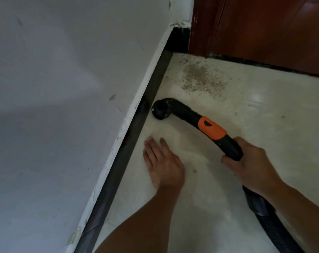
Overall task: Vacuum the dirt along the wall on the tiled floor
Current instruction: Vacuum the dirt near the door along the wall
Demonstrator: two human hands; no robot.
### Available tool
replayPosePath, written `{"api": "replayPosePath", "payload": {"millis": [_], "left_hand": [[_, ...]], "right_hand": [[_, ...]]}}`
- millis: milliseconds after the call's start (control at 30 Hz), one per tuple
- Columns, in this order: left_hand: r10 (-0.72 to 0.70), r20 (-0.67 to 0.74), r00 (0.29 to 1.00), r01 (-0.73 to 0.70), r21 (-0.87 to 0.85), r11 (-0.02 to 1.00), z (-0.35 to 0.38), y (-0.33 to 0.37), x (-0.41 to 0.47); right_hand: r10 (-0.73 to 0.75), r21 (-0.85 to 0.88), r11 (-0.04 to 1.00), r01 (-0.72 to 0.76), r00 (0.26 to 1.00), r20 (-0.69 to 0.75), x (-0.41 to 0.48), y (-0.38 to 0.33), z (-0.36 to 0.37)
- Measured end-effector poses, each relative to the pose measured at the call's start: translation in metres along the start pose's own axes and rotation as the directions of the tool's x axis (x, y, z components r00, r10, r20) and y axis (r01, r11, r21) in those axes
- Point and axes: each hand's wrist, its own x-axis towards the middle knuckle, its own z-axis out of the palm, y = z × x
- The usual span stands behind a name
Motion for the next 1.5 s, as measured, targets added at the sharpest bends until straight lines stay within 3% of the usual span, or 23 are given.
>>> {"api": "replayPosePath", "payload": {"millis": [100,233,500,667,800,967,1133,1300,1500], "left_hand": [[0.001,-0.002,1.0,-0.001,0.021,1.0,0.001,-0.003,0.001],[-0.001,0.006,1.0,0.0,0.033,0.999,0.0,-0.004,0.0],[0.003,-0.033,0.999,-0.003,0.008,1.0,-0.001,-0.001,-0.003],[-0.006,-0.05,0.999,0.006,0.01,1.0,-0.001,0.0,-0.004],[-0.005,-0.061,0.998,0.006,0.01,1.0,0.0,0.003,-0.002],[-0.007,-0.028,1.0,0.008,0.045,0.999,0.002,-0.003,-0.004],[-0.018,-0.021,1.0,0.019,0.044,0.999,0.0,0.0,-0.004],[-0.021,0.002,1.0,0.021,0.046,0.999,-0.002,0.0,-0.005],[-0.019,0.015,1.0,0.018,0.053,0.998,-0.001,0.001,-0.004]], "right_hand": [[0.086,0.028,0.996,-0.083,0.988,-0.127,-0.011,0.01,-0.01],[0.208,0.048,0.978,-0.203,0.964,-0.166,-0.058,0.043,-0.023],[0.357,0.117,0.934,-0.339,0.849,-0.389,-0.068,0.09,-0.066],[0.283,0.112,0.959,-0.26,0.897,-0.34,-0.038,0.074,-0.056],[0.252,0.082,0.967,-0.239,0.889,-0.382,-0.014,0.066,-0.061],[0.207,0.042,0.978,-0.204,0.933,-0.295,-0.029,0.062,-0.047],[0.25,0.086,0.968,-0.234,0.897,-0.365,-0.001,0.058,-0.057],[0.142,-0.015,0.988,-0.151,0.954,-0.265,-0.002,0.042,-0.036],[0.178,0.012,0.983,-0.185,0.924,-0.338,0.026,0.033,-0.044]]}}
